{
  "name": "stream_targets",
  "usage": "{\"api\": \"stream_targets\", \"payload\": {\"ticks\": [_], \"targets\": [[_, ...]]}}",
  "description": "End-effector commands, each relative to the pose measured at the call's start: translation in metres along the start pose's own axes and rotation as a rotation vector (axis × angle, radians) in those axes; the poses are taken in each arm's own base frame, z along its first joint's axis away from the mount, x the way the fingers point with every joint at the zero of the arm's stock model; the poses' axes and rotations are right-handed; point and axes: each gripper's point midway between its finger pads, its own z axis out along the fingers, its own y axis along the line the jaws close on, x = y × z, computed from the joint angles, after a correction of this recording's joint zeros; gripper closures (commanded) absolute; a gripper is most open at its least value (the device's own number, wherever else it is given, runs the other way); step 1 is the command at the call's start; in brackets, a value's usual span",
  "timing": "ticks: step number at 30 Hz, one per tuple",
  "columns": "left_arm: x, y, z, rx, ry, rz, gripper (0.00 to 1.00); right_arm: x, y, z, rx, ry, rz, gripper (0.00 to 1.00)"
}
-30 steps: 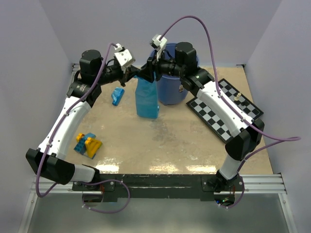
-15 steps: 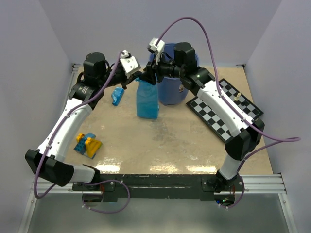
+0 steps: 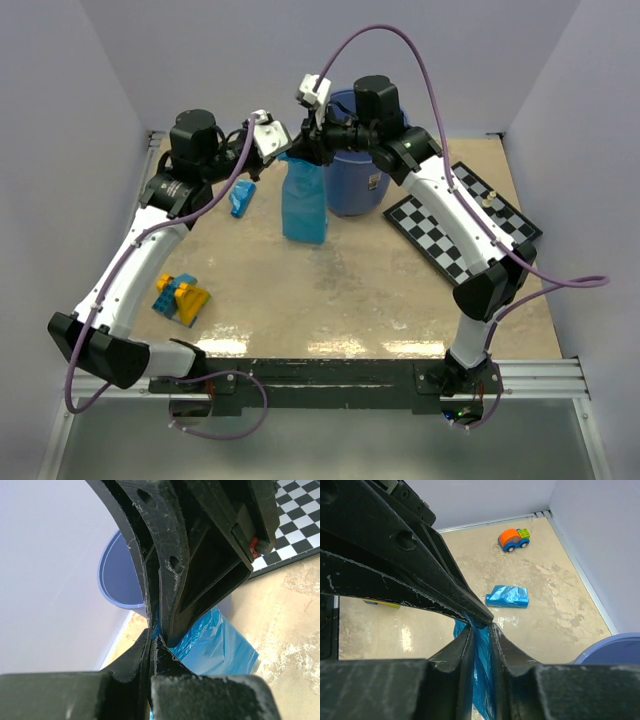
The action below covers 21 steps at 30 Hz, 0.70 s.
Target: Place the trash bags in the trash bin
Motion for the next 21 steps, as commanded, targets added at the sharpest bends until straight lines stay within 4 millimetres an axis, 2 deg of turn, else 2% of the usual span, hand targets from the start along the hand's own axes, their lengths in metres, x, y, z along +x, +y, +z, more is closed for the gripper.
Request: {"api": "stream_targets", "payload": {"ticks": [1,3,4,11,14,19,21], "targets": [[-0.002,-0.025,-0.006,0.076,0.001,0.045,1.0,-0.042,0.003,-0.012,-0.006,-0.129,-0.073,0.75],[-0.002,-0.026,-0.006,0.079,-0.001,0.058,1.0,-0.047,0.004,-0.014,-0.007,-0.141,-0.074,0.61],[-0.002,-0.026,-0.006,0.08,-0.004,0.06,1.0,-0.048,0.003,-0.014,-0.003,-0.143,-0.077,0.6],[0.0,-0.025,-0.004,0.078,0.003,0.065,1.0,-0.062,0.008,-0.021,-0.033,-0.181,-0.123,0.59],[0.002,-0.024,-0.004,0.074,0.011,0.067,1.0,-0.061,0.017,-0.022,-0.091,-0.183,-0.136,0.63],[0.005,-0.023,-0.005,0.061,0.023,0.078,1.0,-0.064,0.043,-0.033,-0.259,-0.221,-0.136,0.61],[0.005,-0.022,-0.005,0.057,0.022,0.081,1.0,-0.062,0.044,-0.032,-0.268,-0.214,-0.126,0.62]]}}
